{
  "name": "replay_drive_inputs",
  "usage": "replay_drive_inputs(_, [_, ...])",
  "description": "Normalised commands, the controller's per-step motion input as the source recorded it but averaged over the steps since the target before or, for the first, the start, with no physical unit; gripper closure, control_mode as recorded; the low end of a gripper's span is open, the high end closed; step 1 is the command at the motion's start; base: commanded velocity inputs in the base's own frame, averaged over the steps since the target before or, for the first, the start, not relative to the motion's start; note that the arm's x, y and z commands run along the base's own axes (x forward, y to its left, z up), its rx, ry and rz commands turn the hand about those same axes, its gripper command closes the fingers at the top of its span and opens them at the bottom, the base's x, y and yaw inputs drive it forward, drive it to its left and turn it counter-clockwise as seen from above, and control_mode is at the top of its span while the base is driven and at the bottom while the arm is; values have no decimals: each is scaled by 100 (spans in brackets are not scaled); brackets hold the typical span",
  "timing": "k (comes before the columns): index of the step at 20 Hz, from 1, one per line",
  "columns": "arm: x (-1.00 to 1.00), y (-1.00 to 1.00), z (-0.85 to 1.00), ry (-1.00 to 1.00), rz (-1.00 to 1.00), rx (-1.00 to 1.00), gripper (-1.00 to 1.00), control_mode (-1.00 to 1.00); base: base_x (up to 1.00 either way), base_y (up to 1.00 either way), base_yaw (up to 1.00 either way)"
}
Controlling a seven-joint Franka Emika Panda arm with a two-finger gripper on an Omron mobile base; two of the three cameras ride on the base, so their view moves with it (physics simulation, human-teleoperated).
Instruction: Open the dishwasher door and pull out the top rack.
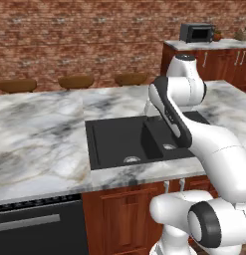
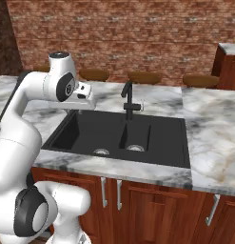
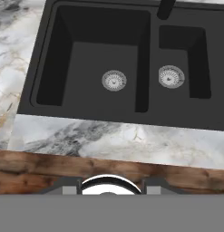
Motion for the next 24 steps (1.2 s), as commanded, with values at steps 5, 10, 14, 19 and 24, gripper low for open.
replay_drive_inputs(5, [1,0,-3,2,0,-1,-100,100,1,0,9])
replay_drive_inputs(10, [0,0,0,0,0,0,-100,100,-1,-4,34])
replay_drive_inputs(14, [0,0,0,0,0,0,-100,100,-2,-14,59])
replay_drive_inputs(19, [0,0,0,0,0,0,-100,100,0,-17,65])
replay_drive_inputs(24, [0,0,0,0,0,0,-100,100,4,-37,65])
